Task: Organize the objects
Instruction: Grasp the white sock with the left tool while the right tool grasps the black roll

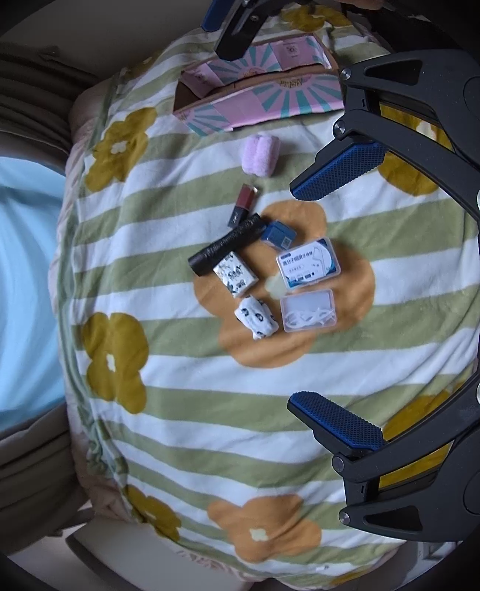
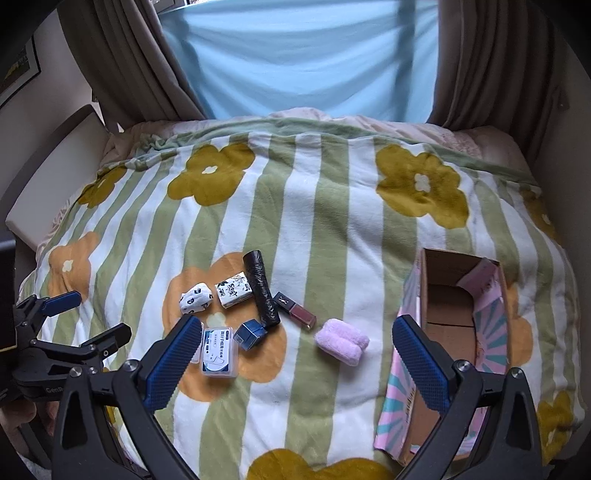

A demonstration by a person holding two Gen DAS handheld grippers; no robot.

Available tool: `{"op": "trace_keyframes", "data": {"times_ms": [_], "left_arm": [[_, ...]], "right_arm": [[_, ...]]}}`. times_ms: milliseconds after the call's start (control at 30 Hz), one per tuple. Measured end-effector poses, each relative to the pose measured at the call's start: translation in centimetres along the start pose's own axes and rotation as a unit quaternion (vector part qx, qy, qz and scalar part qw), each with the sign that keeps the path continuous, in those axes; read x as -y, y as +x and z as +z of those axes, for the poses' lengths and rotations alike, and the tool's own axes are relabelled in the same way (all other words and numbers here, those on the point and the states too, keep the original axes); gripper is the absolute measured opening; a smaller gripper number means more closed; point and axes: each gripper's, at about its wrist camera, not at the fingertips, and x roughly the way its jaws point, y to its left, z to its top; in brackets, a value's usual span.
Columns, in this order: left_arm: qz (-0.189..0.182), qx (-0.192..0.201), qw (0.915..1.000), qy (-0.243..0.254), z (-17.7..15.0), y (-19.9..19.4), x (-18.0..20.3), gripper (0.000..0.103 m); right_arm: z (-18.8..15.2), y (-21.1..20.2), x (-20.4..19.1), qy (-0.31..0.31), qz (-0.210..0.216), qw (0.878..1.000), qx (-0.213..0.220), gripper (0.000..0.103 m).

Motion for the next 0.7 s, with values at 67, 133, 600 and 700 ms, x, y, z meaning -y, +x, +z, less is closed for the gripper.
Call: {"op": "trace_keyframes", "data": {"times_ms": [67,133,600,700], "left_arm": [[-0.002,-0.009,1.0000,-0.004,0.2,1.6,-0.9,0.103],[-0.003,-0.016,0.9999,-0.005,0.4,3.4,-1.7,0.103],[-0.011,-0.088,0.9959,0.019,2.5,17.0,-4.9,0.100],[-0.017,-0.104,0.9941,0.028,2.5,19.5,-4.9,0.100]], "right_arm": [[0.4,1.9,-0.3,-0.009,0.005,1.000,-0.011,0.102],[0.8,3.8,-0.6,-0.019,0.011,1.000,-0.022,0.102],[1.3,19.0,-3.4,-0.118,0.040,0.985,-0.117,0.093],[1.2,21.9,-4.2,-0.147,0.045,0.978,-0.138,0.089]]}}
